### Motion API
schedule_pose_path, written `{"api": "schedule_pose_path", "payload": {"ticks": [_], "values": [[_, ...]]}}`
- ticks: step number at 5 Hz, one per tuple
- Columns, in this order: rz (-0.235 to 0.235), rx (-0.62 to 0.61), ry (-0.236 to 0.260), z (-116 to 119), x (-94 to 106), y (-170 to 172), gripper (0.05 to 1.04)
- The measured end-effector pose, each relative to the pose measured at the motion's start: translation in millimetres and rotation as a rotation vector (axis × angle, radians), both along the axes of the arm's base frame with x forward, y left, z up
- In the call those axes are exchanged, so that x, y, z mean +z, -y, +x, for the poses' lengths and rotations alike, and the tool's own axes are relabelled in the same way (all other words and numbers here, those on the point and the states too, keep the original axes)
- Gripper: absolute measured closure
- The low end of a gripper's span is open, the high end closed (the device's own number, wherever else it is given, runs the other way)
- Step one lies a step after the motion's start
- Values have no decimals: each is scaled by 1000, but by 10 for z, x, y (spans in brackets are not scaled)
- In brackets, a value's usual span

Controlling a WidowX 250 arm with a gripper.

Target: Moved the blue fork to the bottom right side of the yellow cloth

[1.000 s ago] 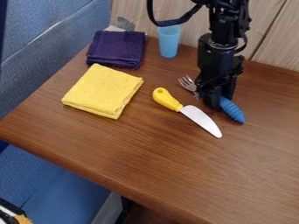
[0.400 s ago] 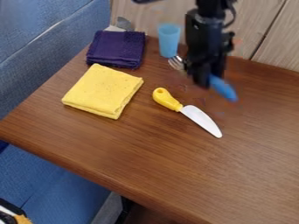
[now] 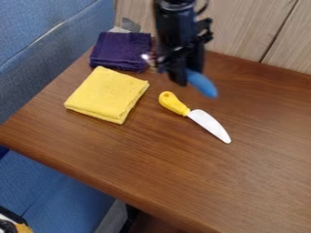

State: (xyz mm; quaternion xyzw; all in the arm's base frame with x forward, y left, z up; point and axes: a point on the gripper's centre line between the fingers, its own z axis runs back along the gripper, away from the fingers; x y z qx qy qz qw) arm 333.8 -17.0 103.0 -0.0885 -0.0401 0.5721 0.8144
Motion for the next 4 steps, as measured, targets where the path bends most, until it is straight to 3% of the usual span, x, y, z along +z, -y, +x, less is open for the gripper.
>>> {"api": "schedule_pose_path", "payload": {"ticks": [1, 2, 3, 4], "values": [[-20, -5, -1, -277, -53, -42, 706], [-73, -3, -30, -593, -197, -55, 706], [-37, -18, -60, -775, -380, -100, 706], [-31, 14, -52, -802, -559, -236, 706]]}}
